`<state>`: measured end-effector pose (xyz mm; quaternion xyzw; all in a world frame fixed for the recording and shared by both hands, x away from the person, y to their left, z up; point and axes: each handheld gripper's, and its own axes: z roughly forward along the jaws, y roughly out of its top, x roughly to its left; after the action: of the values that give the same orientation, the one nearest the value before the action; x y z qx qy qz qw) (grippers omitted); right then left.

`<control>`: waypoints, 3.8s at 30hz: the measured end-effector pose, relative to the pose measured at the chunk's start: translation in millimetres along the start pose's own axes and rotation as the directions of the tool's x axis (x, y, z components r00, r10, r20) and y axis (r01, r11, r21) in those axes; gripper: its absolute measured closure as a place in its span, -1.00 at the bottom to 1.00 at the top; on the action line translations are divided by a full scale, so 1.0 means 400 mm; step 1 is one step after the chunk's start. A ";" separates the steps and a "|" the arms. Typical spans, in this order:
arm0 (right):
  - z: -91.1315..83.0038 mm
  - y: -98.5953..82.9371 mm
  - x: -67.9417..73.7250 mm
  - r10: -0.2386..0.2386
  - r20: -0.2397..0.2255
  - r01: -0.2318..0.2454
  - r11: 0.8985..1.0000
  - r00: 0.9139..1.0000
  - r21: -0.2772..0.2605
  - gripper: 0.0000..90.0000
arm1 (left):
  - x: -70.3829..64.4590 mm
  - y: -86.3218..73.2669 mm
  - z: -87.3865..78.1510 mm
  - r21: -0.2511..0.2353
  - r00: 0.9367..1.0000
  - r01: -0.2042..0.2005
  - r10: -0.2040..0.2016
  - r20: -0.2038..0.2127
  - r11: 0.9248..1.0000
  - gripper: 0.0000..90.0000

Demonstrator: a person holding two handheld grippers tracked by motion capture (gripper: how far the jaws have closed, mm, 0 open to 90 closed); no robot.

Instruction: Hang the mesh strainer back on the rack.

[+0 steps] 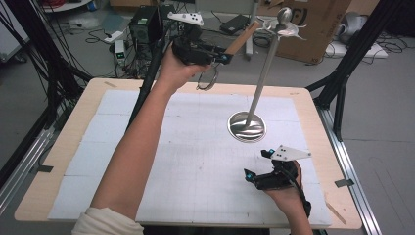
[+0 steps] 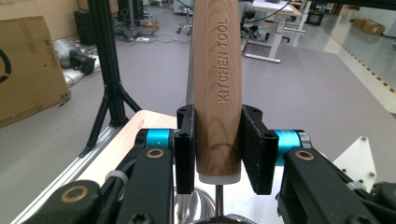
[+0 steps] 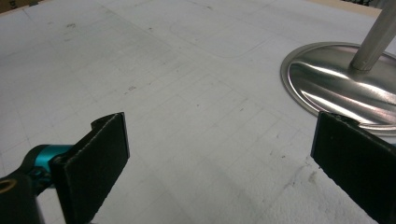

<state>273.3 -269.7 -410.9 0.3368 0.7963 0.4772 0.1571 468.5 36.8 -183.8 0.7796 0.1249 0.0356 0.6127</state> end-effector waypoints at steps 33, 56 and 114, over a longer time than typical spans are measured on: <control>-0.009 0.004 0.005 -0.004 -0.003 0.003 1.000 1.000 -0.012 -0.93 | -0.039 -0.017 0.141 0.075 1.000 -0.012 0.013 -0.017 0.997 0.53; -0.013 0.007 0.009 -0.010 -0.004 0.010 1.000 1.000 -0.018 -0.93 | -0.057 -0.032 0.156 0.147 1.000 -0.021 0.024 -0.018 0.989 0.22; 0.020 0.007 0.028 -0.041 -0.016 0.041 0.999 0.999 0.026 -0.93 | -0.136 -0.266 -0.134 0.120 0.997 -0.034 0.042 -0.061 0.992 -0.46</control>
<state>270.8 -255.9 -411.8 0.3189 0.8104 0.4660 0.1562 388.6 97.7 -267.7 0.8154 0.1315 0.0645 0.5600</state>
